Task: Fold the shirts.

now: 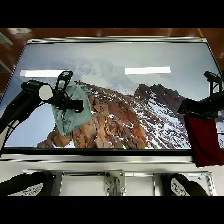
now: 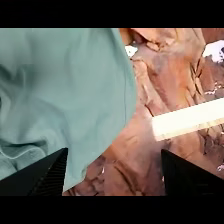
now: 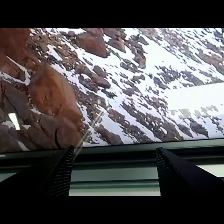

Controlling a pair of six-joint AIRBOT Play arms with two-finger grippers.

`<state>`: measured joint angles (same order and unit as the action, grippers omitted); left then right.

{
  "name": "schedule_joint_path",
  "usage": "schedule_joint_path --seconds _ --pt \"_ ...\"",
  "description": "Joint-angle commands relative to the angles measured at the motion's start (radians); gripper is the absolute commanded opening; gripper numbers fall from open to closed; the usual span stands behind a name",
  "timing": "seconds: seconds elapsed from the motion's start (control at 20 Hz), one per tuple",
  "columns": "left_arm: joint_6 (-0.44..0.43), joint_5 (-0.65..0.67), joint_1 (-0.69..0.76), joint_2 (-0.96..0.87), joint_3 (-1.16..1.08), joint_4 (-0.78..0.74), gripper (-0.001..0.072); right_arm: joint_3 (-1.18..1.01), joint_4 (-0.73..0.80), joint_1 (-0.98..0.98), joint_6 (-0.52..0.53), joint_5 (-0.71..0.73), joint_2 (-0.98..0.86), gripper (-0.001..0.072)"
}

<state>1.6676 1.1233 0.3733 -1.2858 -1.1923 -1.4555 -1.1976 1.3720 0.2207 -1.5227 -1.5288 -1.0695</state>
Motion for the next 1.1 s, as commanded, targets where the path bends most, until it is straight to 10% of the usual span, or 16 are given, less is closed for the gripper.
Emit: schedule_joint_path --seconds 0.0,0.5,1.05 --pt "0.029 -0.047 0.0 -0.005 0.0 0.051 0.0705 -0.001 0.0 0.0 0.0 0.02 -0.001 0.0637" --pt "0.099 -0.092 -0.158 -0.08 -0.045 -0.101 0.0714 -0.001 -0.006 0.0 -0.004 -0.069 -0.001 0.0636" --pt "-0.059 -0.01 -0.357 -0.514 -0.338 0.067 0.0715 -0.001 -0.087 0.0 -0.003 0.042 -0.001 0.0635"
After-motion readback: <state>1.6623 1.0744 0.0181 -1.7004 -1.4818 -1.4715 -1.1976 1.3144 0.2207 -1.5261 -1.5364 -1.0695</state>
